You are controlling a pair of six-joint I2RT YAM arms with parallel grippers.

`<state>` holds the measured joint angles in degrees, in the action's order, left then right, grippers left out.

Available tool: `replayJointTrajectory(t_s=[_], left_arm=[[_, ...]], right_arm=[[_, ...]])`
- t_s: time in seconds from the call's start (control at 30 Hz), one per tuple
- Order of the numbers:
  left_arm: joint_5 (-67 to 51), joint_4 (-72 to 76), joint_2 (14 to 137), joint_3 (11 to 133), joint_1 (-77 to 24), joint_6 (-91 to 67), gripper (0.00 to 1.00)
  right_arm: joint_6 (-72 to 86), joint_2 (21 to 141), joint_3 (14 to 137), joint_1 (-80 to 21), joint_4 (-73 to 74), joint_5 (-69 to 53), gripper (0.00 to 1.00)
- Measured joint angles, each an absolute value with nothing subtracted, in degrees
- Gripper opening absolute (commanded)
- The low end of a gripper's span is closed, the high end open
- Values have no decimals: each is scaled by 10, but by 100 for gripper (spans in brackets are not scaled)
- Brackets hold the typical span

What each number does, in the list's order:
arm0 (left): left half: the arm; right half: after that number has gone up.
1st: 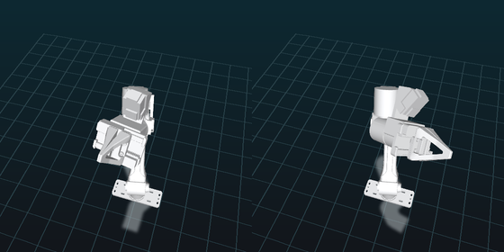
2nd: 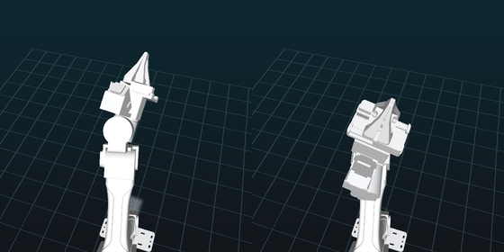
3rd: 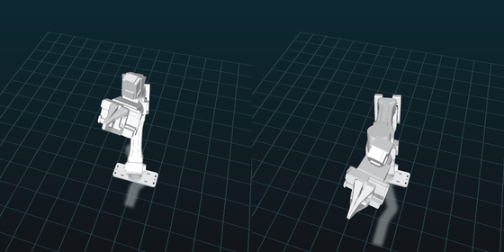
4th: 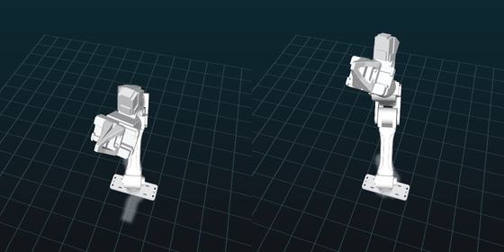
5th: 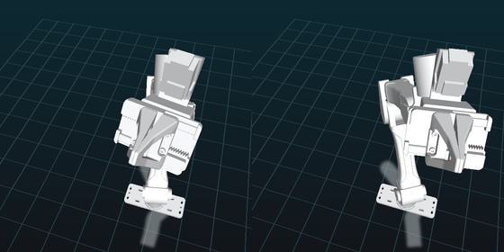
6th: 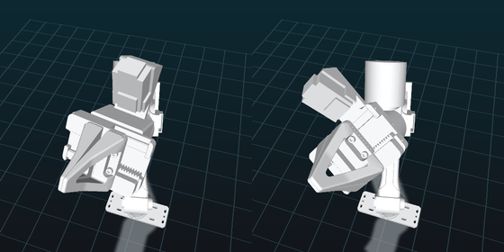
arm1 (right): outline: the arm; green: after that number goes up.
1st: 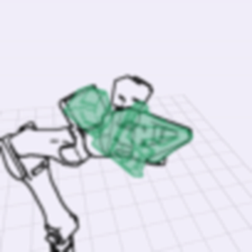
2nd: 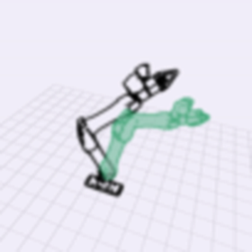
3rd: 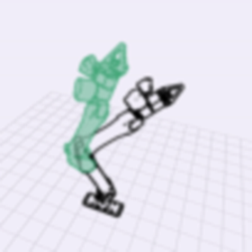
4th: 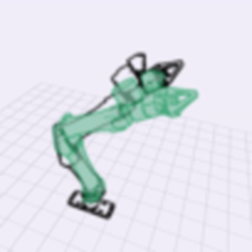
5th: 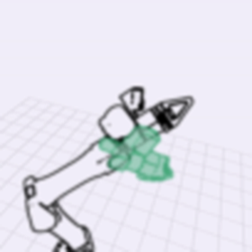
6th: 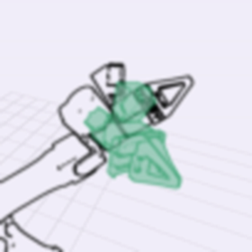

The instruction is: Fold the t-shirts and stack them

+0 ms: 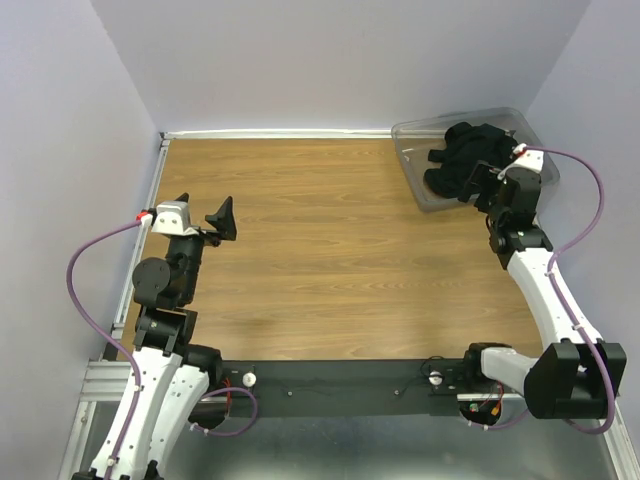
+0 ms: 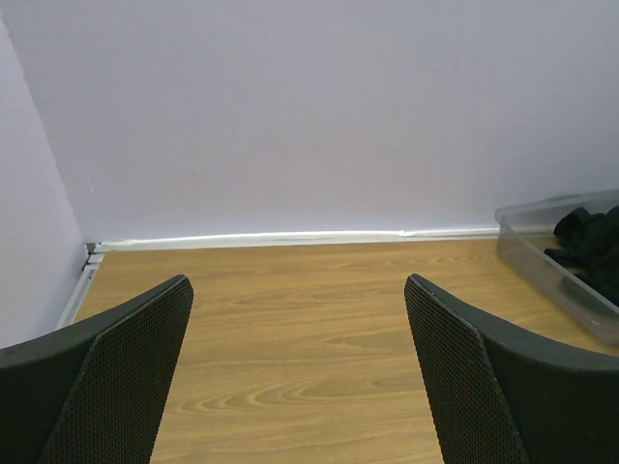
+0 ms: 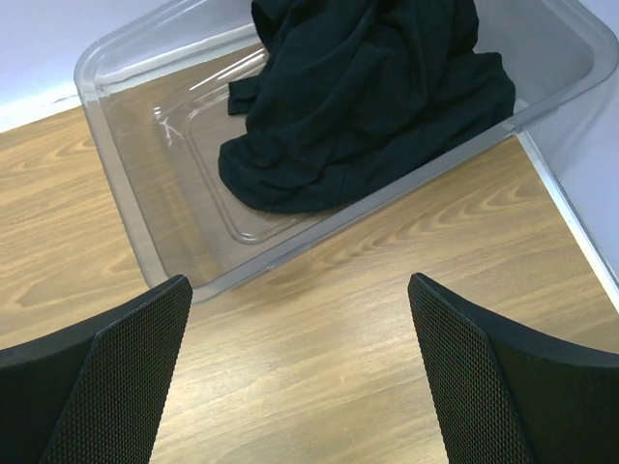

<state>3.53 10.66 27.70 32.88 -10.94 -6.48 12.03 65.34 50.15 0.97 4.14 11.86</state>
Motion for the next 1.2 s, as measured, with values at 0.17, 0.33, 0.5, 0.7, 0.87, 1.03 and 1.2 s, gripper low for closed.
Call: replayJointTrajectory(t_s=[0.17, 0.33, 0.5, 0.7, 0.87, 1.03, 1.2], left_arm=[[23, 108, 277, 329, -109, -65, 98], [8, 113, 279, 329, -109, -65, 98], [-1, 115, 281, 329, -109, -65, 98], [-2, 116, 277, 329, -109, -61, 98], [-6, 120, 278, 329, -110, -60, 98], [-9, 127, 285, 329, -118, -58, 98], [-11, 127, 291, 329, -121, -57, 98]], right_arm=[[47, 669, 518, 11, 35, 47, 100], [-102, 780, 622, 1, 64, -79, 100], [-57, 955, 792, 38, 79, -140, 100], [51, 1124, 964, 74, 106, -105, 100], [101, 1238, 1088, 72, 138, -9, 100], [101, 1315, 1163, 71, 151, 65, 75], [91, 1343, 1170, 71, 172, 83, 1]])
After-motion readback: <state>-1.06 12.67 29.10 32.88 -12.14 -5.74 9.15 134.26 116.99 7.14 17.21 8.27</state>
